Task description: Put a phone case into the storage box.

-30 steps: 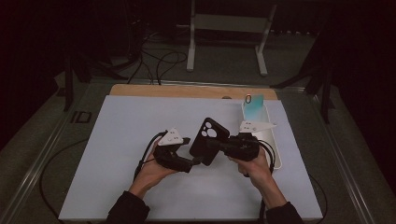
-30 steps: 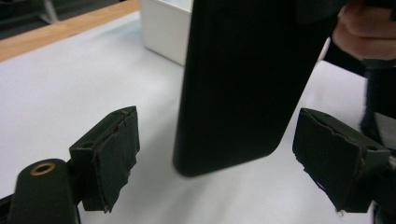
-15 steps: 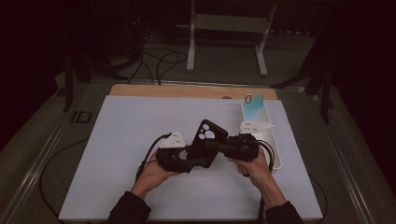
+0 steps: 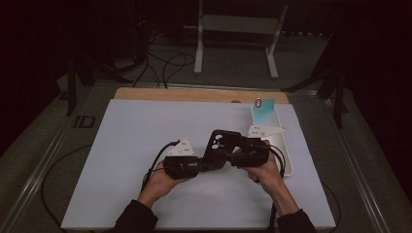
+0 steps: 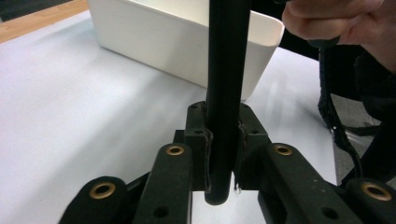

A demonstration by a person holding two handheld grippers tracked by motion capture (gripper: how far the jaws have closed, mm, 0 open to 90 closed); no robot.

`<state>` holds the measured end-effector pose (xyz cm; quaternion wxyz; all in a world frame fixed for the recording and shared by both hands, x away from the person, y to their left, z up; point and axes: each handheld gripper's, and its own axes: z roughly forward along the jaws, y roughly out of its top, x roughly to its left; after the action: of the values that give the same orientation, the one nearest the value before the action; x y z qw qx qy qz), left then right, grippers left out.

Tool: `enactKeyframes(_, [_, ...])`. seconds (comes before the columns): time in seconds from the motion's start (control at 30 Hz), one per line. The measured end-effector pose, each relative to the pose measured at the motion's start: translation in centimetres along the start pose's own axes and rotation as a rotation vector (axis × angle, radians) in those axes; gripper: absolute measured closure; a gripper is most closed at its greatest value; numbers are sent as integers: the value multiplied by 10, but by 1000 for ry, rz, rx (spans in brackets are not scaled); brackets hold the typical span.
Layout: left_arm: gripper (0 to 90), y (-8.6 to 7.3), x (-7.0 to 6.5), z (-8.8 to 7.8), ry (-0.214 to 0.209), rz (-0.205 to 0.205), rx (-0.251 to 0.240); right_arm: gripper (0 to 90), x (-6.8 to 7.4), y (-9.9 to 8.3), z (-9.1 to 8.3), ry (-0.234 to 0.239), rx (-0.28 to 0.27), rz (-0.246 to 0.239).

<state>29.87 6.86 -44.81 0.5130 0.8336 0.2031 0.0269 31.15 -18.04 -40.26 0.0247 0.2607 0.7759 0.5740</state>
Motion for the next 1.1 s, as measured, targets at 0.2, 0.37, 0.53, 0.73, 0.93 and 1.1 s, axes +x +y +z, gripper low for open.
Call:
enactKeyframes(0.2, [800, -1, 0, 0, 26, 9, 5, 167, 5, 0, 7, -100, 41, -16])
enactKeyframes(0.37, [802, -3, 3, -3, 71, -12, 0, 124, 3, -1, 4, -143, 32, 20])
enactKeyframes(0.53, [802, -4, 4, -3, 88, -26, 3, 126, 3, 1, -1, -170, 8, 49])
enactKeyframes(0.73, [802, -4, 4, 0, 92, -32, 11, 127, 4, 7, -5, -230, -38, 92])
enactKeyframes(0.93, [802, -5, 3, 2, 89, -29, 13, 118, 4, 13, 0, -257, -52, 147])
enactKeyframes(1.1, [803, -5, 2, 4, 87, -27, 14, 115, 5, 14, 7, -267, -53, 177])
